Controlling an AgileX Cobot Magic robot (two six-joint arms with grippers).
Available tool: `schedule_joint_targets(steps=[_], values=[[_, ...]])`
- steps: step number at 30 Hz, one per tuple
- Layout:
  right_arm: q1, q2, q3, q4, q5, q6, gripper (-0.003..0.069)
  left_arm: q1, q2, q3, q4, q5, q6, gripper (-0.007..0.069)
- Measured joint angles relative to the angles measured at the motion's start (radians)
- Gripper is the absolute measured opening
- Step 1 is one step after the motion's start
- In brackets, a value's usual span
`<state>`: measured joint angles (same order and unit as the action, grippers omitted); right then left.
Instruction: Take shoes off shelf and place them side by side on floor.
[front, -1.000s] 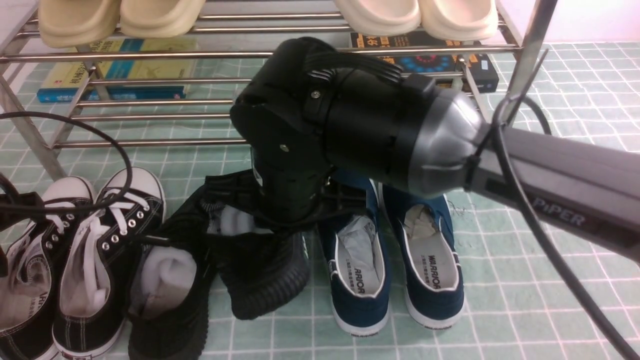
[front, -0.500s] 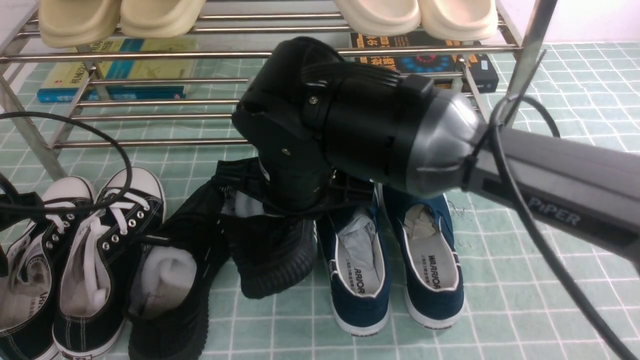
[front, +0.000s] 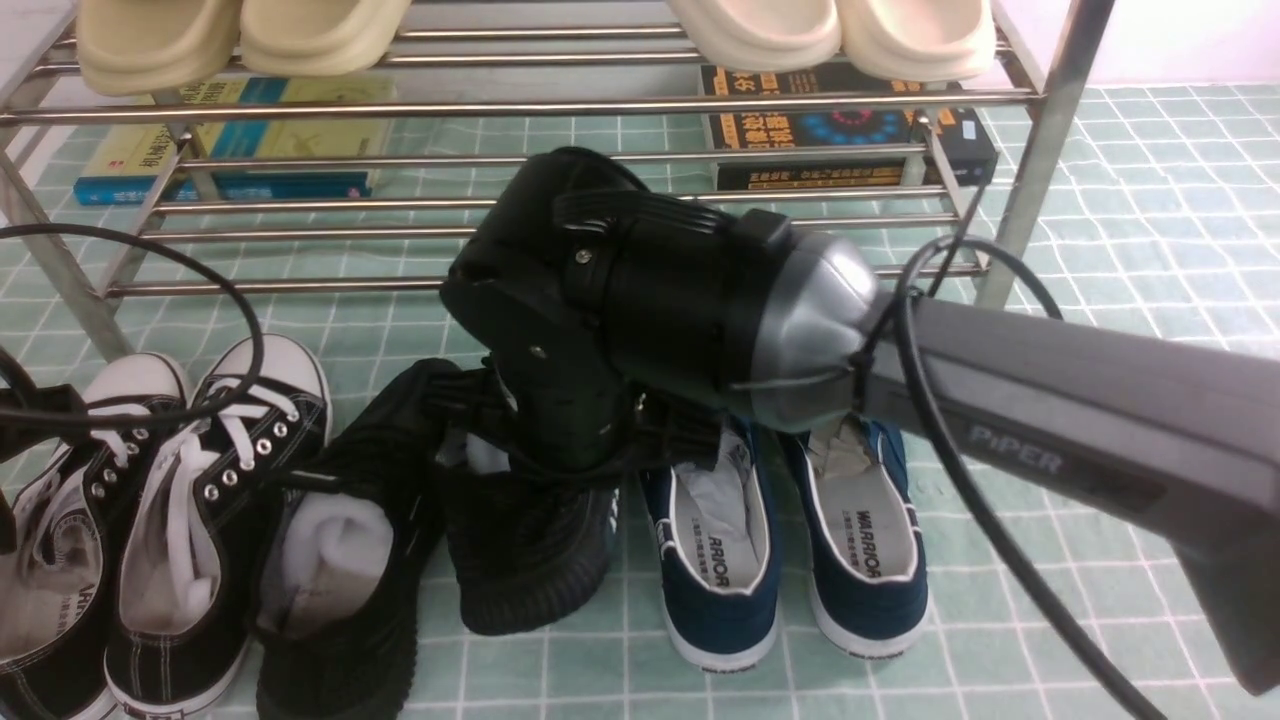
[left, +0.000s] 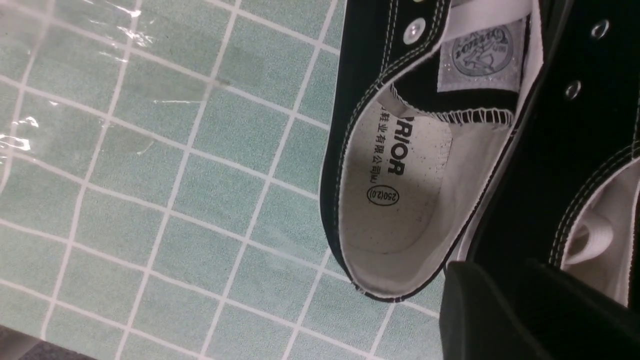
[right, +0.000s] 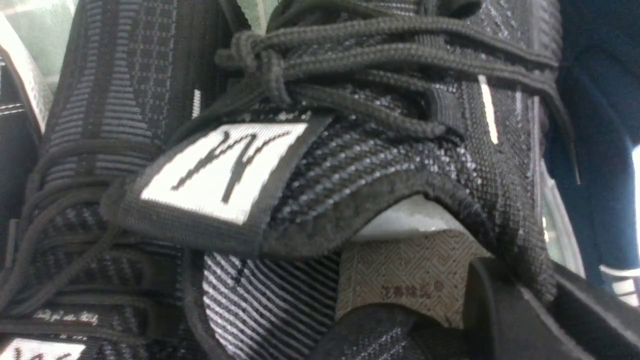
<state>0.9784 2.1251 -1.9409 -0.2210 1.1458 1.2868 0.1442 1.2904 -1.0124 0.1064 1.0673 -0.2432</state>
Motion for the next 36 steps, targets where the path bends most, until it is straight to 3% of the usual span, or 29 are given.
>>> schedule_joint_targets(steps=[9, 20, 23, 25, 26, 30, 36], values=[[0.000, 0.012, 0.000, 0.070, -0.037, 0.004, 0.0074, 0.000, 0.000, 0.000, 0.000, 0.002, 0.000, 0.0165], [-0.001, 0.012, 0.000, 0.122, 0.015, -0.076, 0.0106, 0.000, 0.000, 0.000, 0.000, 0.003, 0.000, 0.0170], [-0.001, 0.012, 0.000, 0.149, 0.019, -0.113, 0.0158, 0.000, 0.000, 0.000, 0.000, 0.003, 0.000, 0.0173], [-0.001, 0.012, 0.000, 0.175, 0.022, -0.150, 0.0254, 0.000, 0.000, 0.000, 0.000, 0.003, 0.000, 0.0177], [-0.001, 0.012, 0.000, 0.175, 0.023, -0.152, 0.0262, 0.000, 0.000, 0.000, 0.000, 0.003, 0.000, 0.0177], [-0.008, 0.012, -0.028, 0.199, 0.071, -0.226, 0.0419, 0.000, 0.000, 0.000, 0.000, 0.005, 0.000, 0.0179], [-0.038, 0.007, -0.111, 0.221, 0.084, -0.368, 0.0475, 0.000, 0.000, 0.000, 0.000, 0.011, 0.000, 0.0179]])
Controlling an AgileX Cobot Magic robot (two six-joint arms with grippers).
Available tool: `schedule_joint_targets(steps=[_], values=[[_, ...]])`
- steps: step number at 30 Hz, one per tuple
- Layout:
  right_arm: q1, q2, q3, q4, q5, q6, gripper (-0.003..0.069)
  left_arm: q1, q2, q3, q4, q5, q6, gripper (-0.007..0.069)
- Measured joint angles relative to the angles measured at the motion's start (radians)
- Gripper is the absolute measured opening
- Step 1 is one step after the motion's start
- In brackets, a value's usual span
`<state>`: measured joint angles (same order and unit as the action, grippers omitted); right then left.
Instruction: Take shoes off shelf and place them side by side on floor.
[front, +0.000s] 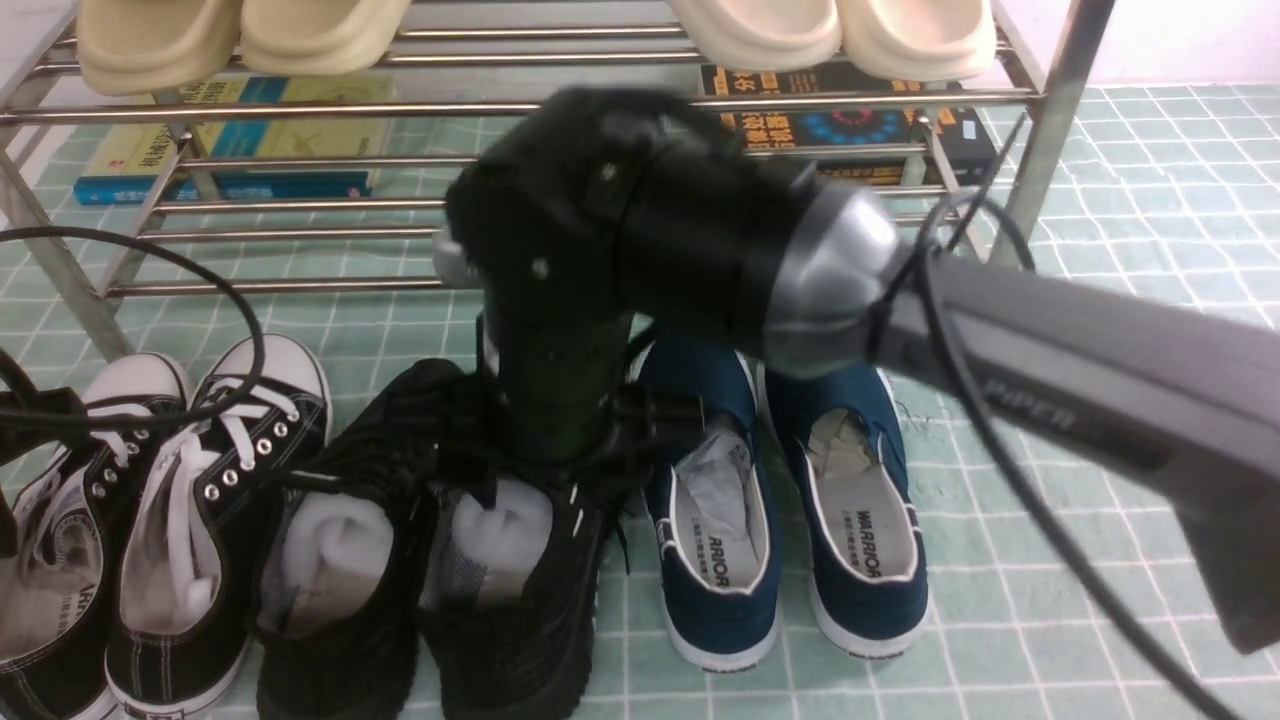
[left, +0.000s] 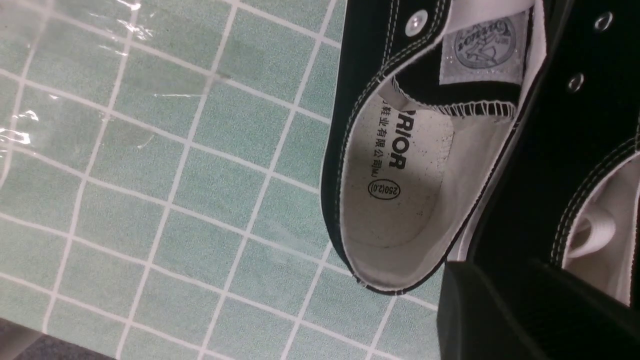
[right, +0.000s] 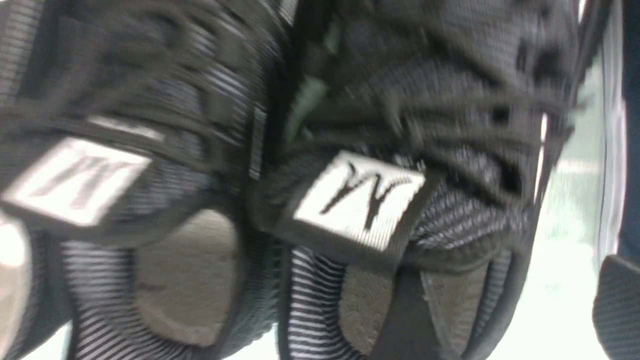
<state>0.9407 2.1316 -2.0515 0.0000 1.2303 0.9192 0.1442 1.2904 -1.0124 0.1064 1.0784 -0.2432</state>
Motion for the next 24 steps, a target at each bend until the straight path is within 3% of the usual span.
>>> schedule_joint_targets(steps=[9, 21, 24], values=[[-0.013, -0.047, -0.040, 0.040, 0.012, -0.216, 0.0412, 0.000, 0.000, 0.000, -0.001, 0.004, 0.000, 0.0189], [-0.011, 0.120, -0.038, 0.000, 0.013, -0.230, 0.0244, 0.000, 0.000, 0.000, -0.001, 0.004, 0.000, 0.0199], [-0.011, 0.121, -0.040, -0.007, 0.015, -0.230, 0.0165, 0.000, 0.000, 0.000, -0.001, 0.004, 0.000, 0.0200]])
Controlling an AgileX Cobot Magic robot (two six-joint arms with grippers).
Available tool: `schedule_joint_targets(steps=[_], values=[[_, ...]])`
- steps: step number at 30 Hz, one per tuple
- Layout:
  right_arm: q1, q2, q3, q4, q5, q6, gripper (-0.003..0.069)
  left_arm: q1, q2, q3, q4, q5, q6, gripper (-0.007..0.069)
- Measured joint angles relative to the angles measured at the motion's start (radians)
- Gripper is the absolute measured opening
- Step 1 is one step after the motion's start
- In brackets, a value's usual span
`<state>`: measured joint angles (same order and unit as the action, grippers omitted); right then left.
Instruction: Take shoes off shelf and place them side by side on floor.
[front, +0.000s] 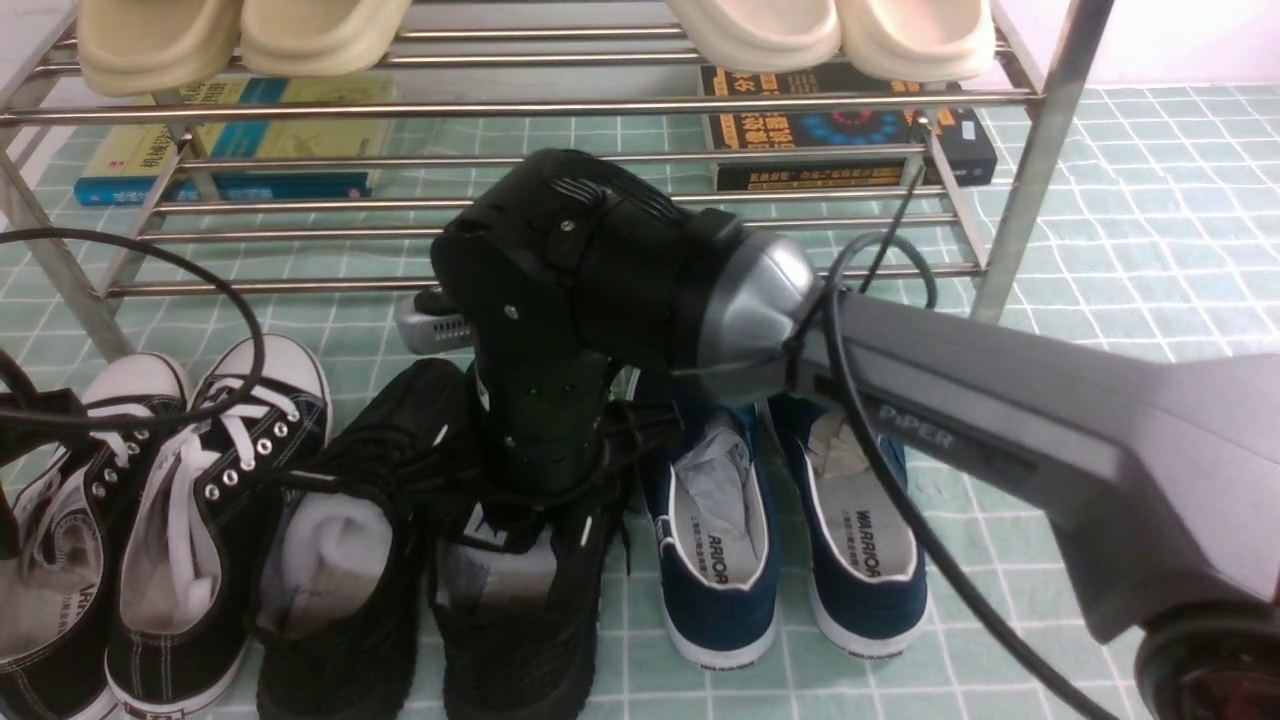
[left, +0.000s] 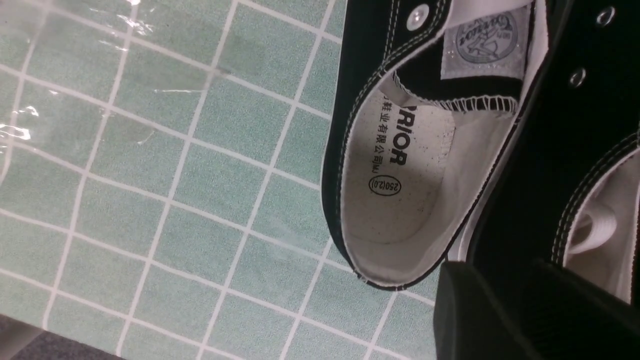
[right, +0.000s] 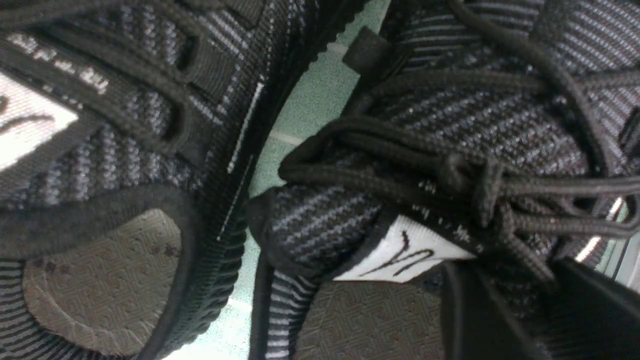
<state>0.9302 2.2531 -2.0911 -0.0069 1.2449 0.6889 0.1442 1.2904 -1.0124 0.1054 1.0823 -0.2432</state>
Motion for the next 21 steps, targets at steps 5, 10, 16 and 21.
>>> schedule_joint_targets(steps=[5, 10, 16, 21], values=[[0.000, 0.005, -0.030, -0.002, 0.017, -0.001, 0.0036, 0.000, 0.000, 0.000, -0.002, 0.000, 0.000, 0.0200], [-0.001, 0.006, -0.063, 0.022, 0.020, -0.007, 0.0037, 0.000, 0.000, 0.000, -0.002, 0.001, 0.000, 0.0204], [-0.005, -0.017, -0.066, 0.067, 0.009, -0.063, 0.0072, 0.000, 0.000, 0.000, 0.001, 0.003, 0.000, 0.0213], [-0.005, -0.019, -0.057, 0.029, 0.008, -0.071, 0.0191, 0.000, 0.000, 0.000, 0.001, 0.003, 0.000, 0.0216]])
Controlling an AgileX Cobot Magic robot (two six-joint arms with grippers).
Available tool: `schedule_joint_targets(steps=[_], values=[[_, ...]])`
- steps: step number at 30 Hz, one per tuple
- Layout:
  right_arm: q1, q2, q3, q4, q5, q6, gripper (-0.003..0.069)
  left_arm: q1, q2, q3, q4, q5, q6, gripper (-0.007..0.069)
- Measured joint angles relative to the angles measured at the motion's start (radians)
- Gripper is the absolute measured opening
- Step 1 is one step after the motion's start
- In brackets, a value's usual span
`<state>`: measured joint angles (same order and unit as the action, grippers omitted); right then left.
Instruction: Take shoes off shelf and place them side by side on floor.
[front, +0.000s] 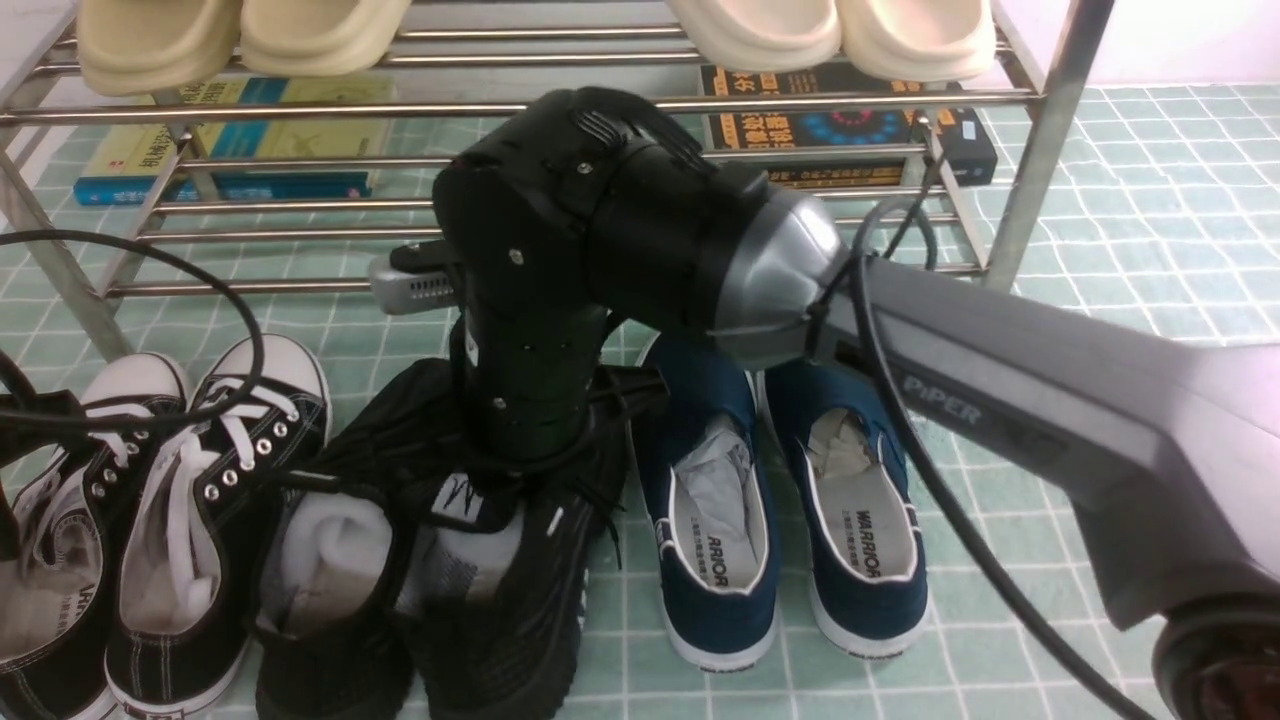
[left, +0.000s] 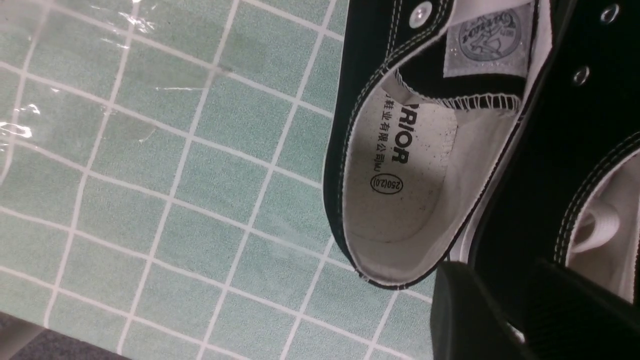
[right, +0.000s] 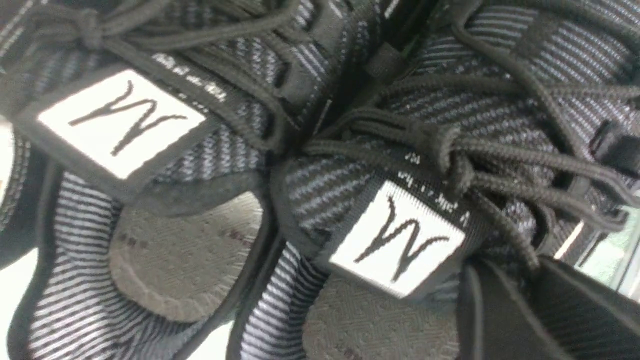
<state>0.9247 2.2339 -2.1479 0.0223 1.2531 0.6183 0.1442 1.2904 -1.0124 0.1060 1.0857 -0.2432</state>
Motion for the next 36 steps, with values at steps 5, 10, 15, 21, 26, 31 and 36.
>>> schedule_joint_targets(steps=[5, 10, 15, 21, 26, 31, 36], values=[[-0.009, -0.009, 0.011, -0.022, -0.008, -0.005, 0.0310, 0.000, 0.000, 0.000, 0.000, 0.001, 0.000, 0.0222], [-0.032, -0.075, 0.014, -0.015, -0.009, -0.048, 0.0323, 0.000, 0.000, 0.000, 0.000, 0.001, 0.000, 0.0228], [-0.047, -0.180, 0.014, -0.004, -0.006, -0.113, 0.0256, 0.000, 0.000, 0.000, 0.000, 0.001, 0.000, 0.0232], [-0.047, -0.334, 0.028, 0.001, -0.006, -0.198, 0.0106, 0.000, 0.000, 0.000, 0.000, 0.001, 0.000, 0.0232], [-0.047, -0.557, 0.108, 0.004, 0.002, -0.309, -0.0013, 0.000, 0.000, 0.000, -0.003, 0.001, 0.000, 0.0232], [-0.047, -0.825, 0.261, -0.001, 0.006, -0.418, -0.0015, 0.000, 0.000, 0.000, -0.004, 0.002, 0.006, 0.0231], [-0.047, -1.154, 0.579, 0.004, -0.091, -0.541, -0.0015, 0.000, 0.000, 0.000, -0.004, 0.004, 0.019, 0.0231]])
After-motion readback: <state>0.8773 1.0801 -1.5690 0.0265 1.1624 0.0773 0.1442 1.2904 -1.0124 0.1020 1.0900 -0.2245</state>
